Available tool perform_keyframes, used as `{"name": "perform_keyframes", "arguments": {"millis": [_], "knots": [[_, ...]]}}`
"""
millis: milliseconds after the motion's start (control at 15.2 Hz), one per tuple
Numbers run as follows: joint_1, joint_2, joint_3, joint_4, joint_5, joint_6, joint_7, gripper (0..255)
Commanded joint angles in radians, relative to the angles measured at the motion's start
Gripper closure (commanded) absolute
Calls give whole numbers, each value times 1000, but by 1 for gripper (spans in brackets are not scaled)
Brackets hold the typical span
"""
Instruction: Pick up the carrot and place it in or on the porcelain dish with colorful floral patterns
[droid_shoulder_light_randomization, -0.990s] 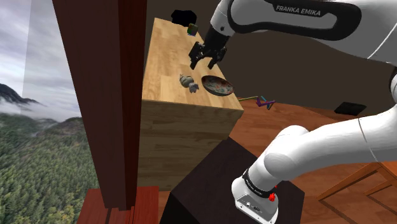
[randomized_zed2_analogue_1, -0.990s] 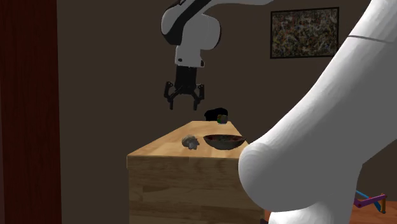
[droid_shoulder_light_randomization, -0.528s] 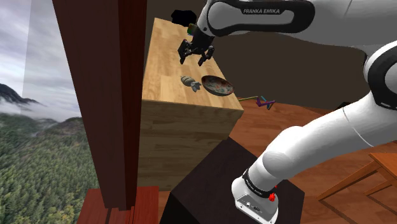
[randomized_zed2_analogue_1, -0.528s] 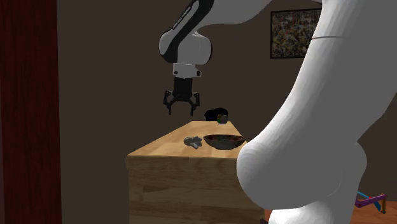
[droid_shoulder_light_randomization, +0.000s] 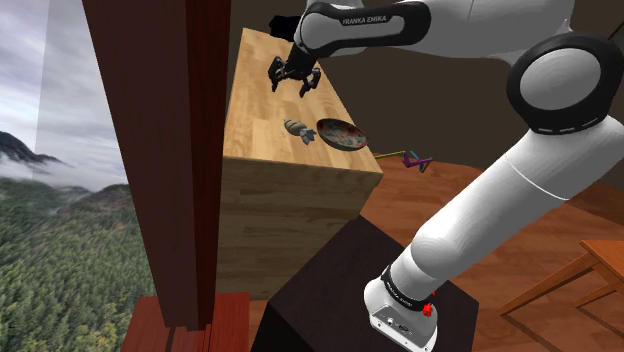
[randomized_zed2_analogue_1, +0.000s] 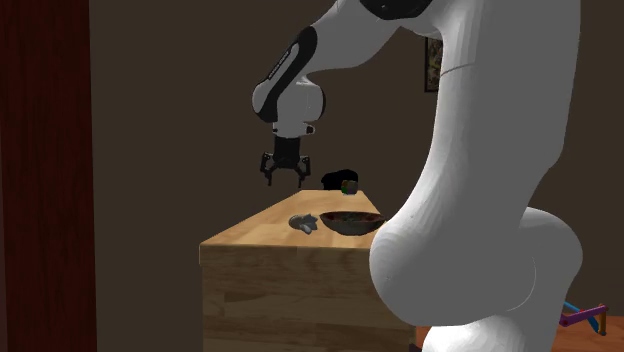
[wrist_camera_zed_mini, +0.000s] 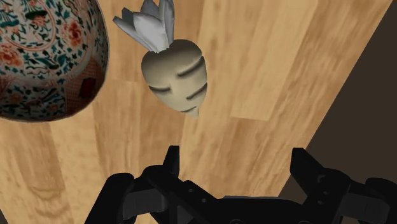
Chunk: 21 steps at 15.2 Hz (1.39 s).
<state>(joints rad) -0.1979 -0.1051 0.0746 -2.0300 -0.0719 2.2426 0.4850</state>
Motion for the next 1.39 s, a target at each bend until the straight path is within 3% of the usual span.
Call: {"name": "perform_keyframes", "arguments": {"millis": [0, 396, 858, 924, 1320], "knots": [[-3, 27, -1, 4, -6, 26, 10, 0], [-5, 72, -2, -16, -13, 91, 15, 0], [-5, 72, -3, -15, -13, 90, 15, 0], [-5, 72, -3, -15, -13, 90, 15, 255], [-5, 72, -3, -15, -13, 90, 15, 255]]}}
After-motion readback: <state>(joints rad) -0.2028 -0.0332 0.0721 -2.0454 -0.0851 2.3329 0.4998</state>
